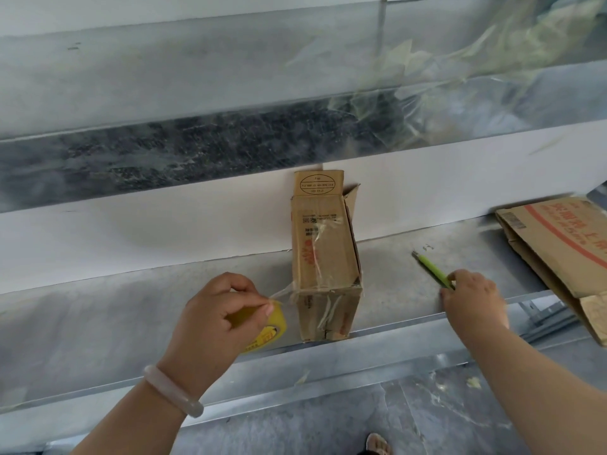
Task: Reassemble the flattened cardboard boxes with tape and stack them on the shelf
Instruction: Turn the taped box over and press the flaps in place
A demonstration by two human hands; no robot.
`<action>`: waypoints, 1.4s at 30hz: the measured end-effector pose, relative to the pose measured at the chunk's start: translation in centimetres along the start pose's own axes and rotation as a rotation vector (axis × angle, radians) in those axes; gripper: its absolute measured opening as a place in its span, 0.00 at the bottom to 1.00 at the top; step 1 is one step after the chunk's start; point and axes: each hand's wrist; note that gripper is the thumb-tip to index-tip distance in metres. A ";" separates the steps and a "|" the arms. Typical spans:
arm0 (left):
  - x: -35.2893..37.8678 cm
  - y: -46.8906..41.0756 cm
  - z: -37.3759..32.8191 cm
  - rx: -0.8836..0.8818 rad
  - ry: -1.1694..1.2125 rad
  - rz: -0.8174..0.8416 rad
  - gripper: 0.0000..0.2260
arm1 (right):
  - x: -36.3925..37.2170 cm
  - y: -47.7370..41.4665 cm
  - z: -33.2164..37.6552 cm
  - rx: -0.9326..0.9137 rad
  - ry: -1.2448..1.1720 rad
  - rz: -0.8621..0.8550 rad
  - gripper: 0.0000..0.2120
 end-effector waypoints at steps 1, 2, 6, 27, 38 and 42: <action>0.0 0.1 0.0 -0.005 -0.001 -0.003 0.10 | 0.0 0.2 0.1 0.006 0.004 0.012 0.11; 0.0 0.1 0.0 -0.013 0.000 -0.002 0.11 | 0.2 0.6 0.2 0.000 -0.007 0.033 0.10; -0.1 0.4 0.1 -0.039 0.033 0.019 0.10 | 0.3 3.5 1.4 -0.080 -0.278 -0.014 0.16; -0.7 0.3 -1.6 -0.088 -0.036 -0.033 0.04 | -3.3 22.5 12.7 -0.667 -0.003 0.168 0.37; -0.7 0.2 -2.1 -0.063 -0.032 -0.036 0.03 | -2.9 21.6 14.1 -0.594 0.066 0.198 0.38; -0.8 0.1 -2.2 -0.076 -0.042 -0.059 0.03 | -3.0 21.7 14.4 -0.583 0.066 0.223 0.39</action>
Point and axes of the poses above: each hand's wrist, its own y-axis away from the middle knuckle, its own x-axis out of the palm, z = x × y, and after that the axes turned 11 degrees about z, right-handed
